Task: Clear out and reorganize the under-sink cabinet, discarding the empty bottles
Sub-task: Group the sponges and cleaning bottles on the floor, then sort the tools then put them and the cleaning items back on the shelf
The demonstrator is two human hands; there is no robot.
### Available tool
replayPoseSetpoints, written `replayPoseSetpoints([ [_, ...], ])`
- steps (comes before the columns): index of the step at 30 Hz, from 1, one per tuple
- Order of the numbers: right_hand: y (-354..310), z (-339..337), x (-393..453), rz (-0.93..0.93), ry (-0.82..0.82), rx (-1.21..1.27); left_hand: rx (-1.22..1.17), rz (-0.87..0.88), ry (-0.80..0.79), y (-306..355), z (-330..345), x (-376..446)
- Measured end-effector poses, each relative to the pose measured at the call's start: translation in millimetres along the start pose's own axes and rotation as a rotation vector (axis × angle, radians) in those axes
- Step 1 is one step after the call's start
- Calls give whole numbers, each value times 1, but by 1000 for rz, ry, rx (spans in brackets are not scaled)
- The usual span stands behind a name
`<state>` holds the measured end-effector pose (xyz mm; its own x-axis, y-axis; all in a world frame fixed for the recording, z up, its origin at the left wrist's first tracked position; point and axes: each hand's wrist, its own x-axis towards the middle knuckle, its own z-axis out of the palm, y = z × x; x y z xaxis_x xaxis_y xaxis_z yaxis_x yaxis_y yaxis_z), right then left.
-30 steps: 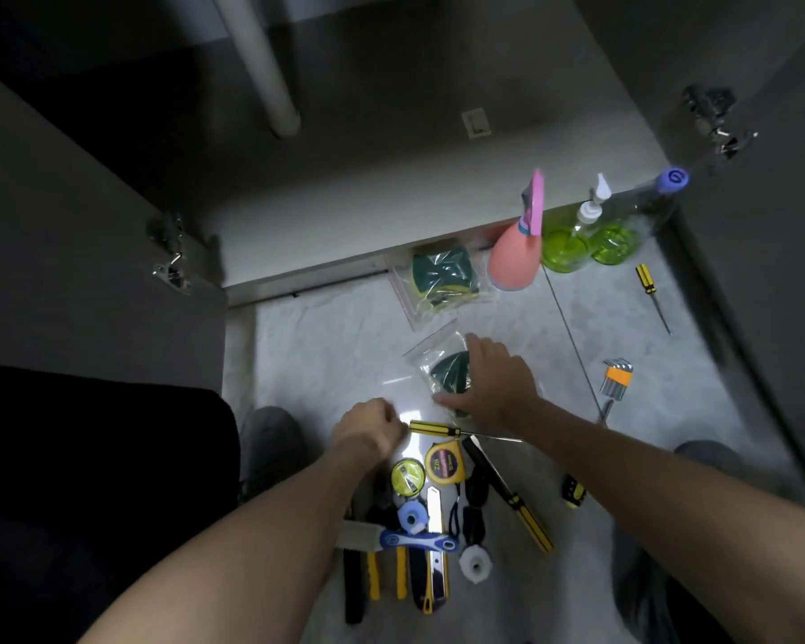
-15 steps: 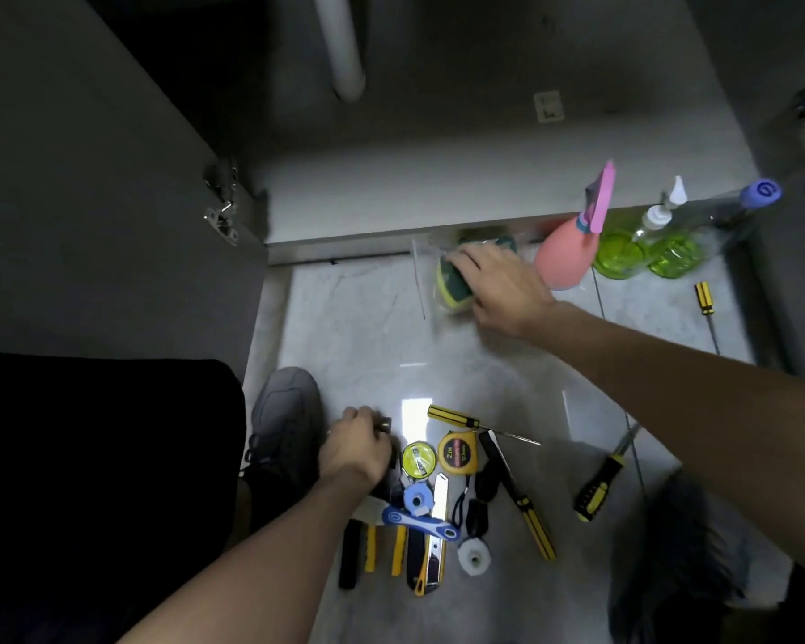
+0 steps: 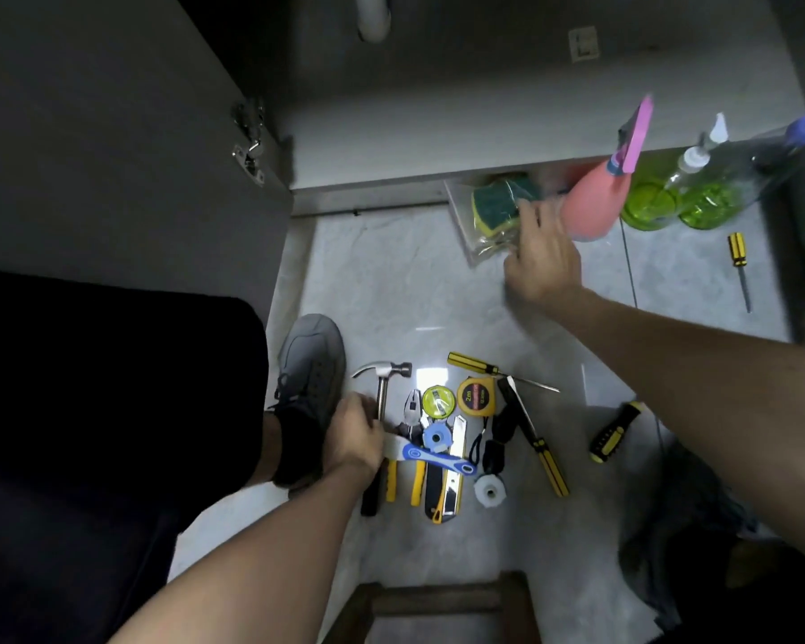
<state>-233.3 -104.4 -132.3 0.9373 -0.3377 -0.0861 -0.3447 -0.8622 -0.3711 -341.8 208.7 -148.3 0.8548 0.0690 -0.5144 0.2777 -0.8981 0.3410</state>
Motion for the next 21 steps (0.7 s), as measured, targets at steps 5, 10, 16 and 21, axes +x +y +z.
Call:
replayPoseSetpoints([
  [5, -16, 29, -106, -27, -181, 195, 61, 72, 30, -10, 6, -22],
  [10, -26, 59, -191, -352, -458, 23, 314, 35, -174, -17, 14, -26],
  [16, -20, 68, -229, -376, -487, -61, 383, 120, -247, -21, 11, -17],
  [21, -18, 68, -221, -522, -502, -129, 391, 310, -417, 6, 2, -7],
])
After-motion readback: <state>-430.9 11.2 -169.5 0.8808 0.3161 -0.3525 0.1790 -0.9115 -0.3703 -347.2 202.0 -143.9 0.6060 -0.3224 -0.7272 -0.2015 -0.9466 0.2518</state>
